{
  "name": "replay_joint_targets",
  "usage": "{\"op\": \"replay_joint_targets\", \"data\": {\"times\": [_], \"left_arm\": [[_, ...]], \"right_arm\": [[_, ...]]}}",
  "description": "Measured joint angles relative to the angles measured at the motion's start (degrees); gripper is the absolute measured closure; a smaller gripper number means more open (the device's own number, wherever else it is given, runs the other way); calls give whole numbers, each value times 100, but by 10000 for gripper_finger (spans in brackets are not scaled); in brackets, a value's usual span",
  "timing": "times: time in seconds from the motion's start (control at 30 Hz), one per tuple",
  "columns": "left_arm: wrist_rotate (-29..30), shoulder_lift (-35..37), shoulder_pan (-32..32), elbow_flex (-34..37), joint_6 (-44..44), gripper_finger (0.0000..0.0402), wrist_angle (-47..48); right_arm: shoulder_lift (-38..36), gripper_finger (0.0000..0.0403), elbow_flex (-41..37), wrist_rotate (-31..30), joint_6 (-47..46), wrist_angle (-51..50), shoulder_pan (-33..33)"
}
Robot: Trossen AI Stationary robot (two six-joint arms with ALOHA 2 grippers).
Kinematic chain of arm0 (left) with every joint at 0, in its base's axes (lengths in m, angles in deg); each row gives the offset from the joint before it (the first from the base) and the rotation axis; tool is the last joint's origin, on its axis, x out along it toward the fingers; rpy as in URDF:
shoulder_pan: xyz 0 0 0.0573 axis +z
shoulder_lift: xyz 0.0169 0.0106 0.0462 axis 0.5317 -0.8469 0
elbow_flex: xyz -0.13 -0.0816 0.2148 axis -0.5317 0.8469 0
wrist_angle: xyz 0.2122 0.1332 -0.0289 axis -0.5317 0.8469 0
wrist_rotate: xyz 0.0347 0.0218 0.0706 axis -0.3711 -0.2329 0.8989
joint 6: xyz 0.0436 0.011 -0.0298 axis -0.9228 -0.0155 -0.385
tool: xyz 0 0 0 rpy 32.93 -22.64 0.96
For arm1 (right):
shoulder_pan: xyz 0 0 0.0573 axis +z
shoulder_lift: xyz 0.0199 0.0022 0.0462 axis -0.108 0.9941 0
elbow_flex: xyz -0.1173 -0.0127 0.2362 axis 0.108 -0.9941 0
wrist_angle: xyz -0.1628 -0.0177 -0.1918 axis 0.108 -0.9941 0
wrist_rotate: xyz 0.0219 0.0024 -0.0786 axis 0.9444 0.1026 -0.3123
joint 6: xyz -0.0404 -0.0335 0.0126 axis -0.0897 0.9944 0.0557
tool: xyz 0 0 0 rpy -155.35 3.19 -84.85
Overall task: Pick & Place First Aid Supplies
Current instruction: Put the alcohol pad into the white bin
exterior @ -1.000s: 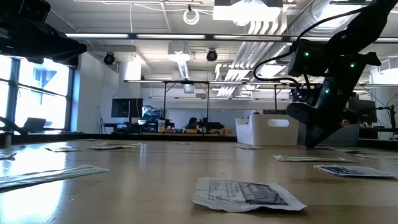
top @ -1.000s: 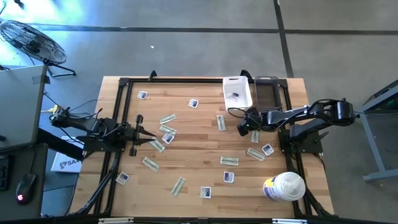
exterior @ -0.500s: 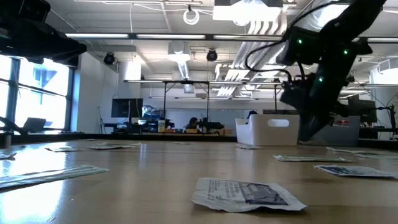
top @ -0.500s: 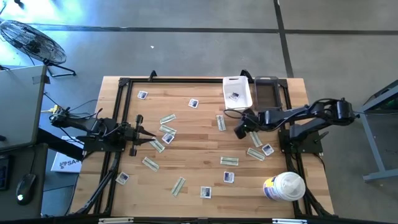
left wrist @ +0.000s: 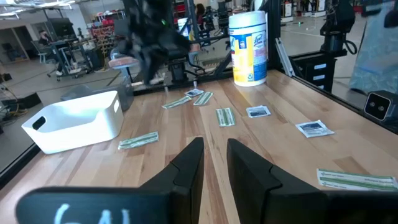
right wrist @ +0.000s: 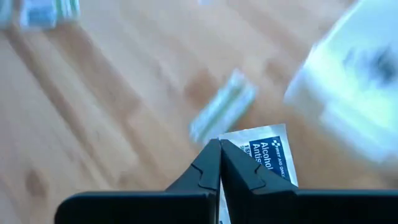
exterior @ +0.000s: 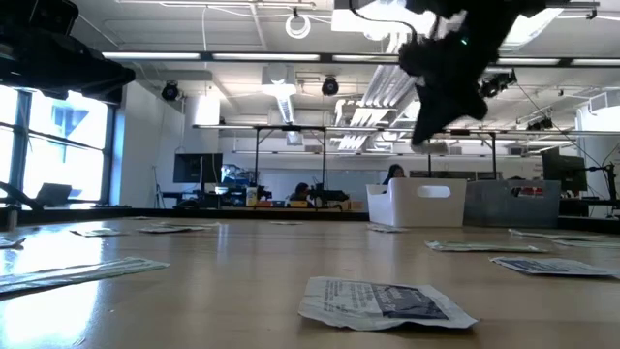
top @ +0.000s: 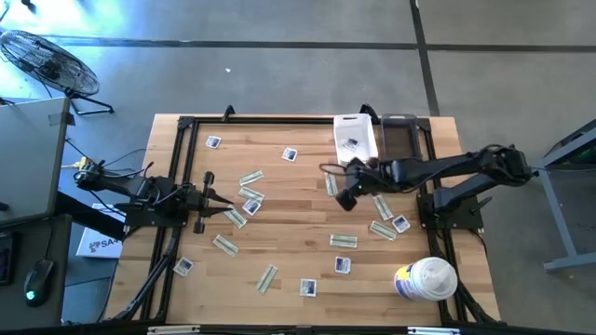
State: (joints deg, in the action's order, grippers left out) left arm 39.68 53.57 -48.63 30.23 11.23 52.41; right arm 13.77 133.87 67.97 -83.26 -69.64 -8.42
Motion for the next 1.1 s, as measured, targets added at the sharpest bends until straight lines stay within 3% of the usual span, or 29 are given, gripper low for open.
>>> {"op": "replay_joint_targets", "data": {"times": [0.23, 0.4, 0.57, 0.8, 1.1], "left_arm": [[0, 2, 0, 0, 2, 332, 0], [-2, 1, 0, -1, 1, 332, 0], [0, 1, 0, -2, 2, 332, 0], [0, 1, 0, -1, 1, 332, 0], [-2, 2, 0, 0, 0, 332, 0]], "right_arm": [[-7, 402, 544, -793, 1246, 355, -948], [198, 402, 362, -266, 1413, 822, -1955], [969, 402, 343, 3, 1524, 948, -2557], [1771, 401, 337, 388, 1569, 1333, -3026], [1882, 362, 337, 508, 1601, 1327, -3195]]}}
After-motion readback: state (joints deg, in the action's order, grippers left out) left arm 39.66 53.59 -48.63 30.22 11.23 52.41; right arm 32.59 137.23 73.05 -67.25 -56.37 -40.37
